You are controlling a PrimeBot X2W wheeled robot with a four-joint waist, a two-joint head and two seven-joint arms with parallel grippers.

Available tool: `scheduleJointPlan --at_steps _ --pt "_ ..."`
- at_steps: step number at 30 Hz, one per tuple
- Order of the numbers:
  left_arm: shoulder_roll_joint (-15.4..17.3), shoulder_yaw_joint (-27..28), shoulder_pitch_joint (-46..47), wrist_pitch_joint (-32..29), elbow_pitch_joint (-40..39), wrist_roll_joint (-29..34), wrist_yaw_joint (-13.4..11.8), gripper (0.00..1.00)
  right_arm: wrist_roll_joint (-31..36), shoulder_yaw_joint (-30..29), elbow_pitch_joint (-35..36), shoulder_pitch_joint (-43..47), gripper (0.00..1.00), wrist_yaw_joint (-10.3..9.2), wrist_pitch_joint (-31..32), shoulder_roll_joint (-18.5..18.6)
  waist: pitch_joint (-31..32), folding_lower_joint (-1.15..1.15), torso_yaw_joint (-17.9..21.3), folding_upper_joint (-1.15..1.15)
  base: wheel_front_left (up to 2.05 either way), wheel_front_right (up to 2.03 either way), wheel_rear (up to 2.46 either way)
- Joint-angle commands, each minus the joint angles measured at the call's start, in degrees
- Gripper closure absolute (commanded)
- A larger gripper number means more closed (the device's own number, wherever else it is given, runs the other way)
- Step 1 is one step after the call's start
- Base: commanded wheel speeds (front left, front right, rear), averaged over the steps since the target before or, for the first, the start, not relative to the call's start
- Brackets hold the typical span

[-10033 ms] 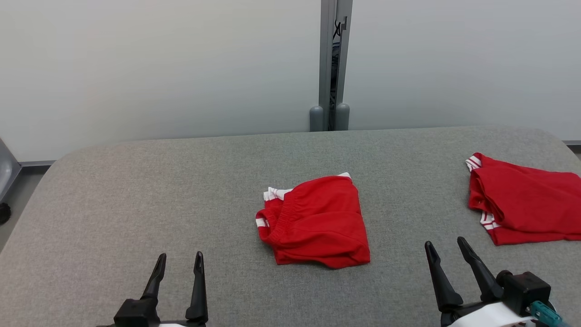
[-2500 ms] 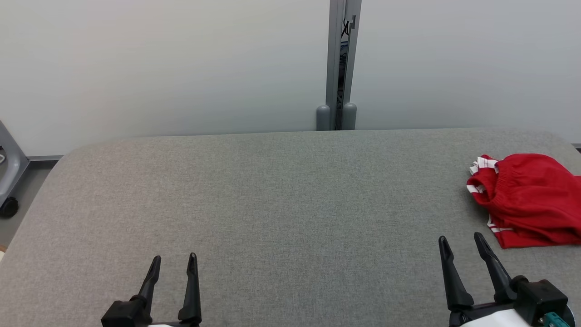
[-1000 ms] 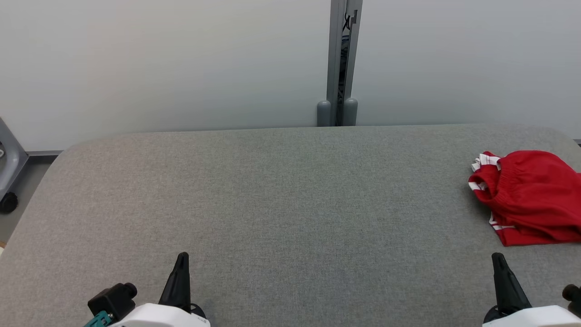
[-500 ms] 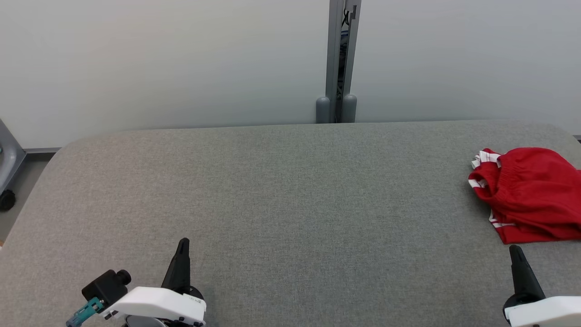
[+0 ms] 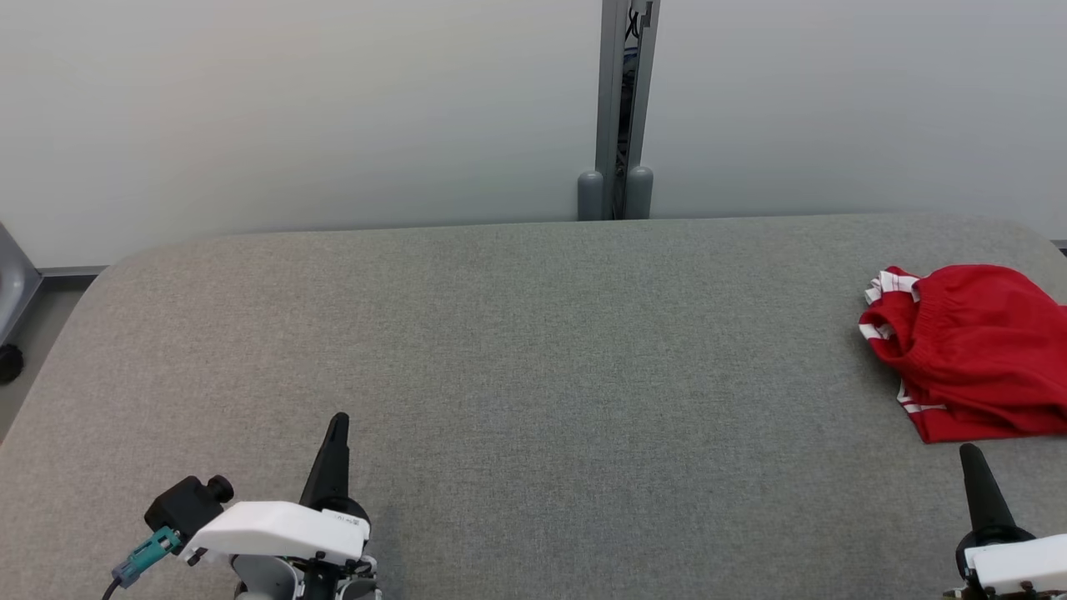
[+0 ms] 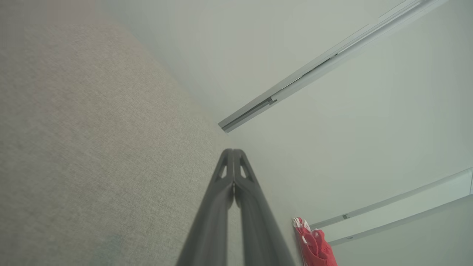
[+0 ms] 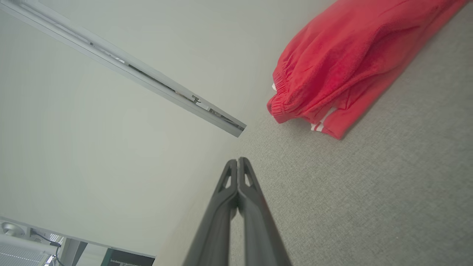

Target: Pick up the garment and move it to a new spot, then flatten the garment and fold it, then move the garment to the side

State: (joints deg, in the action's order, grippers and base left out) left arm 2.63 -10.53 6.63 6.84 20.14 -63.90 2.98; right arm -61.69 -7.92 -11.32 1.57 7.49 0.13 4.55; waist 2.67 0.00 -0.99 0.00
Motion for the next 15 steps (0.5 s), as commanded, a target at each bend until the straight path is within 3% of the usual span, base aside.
scheduleJointPlan --at_steps 1,15 --pt "0.2 0.0 2.2 -0.3 -0.2 -1.7 0.6 1.00 -1.8 -0.8 0.6 -1.6 1.00 0.01 0.7 0.7 -0.1 0.00 0.0 0.00 0.00 0.00 0.00" --pt "0.2 -0.1 4.7 -1.6 1.0 -9.2 1.6 1.00 -9.2 -3.7 0.1 -2.6 1.00 0.01 3.4 0.7 -0.6 0.00 0.2 0.00 0.00 0.00 0.00"
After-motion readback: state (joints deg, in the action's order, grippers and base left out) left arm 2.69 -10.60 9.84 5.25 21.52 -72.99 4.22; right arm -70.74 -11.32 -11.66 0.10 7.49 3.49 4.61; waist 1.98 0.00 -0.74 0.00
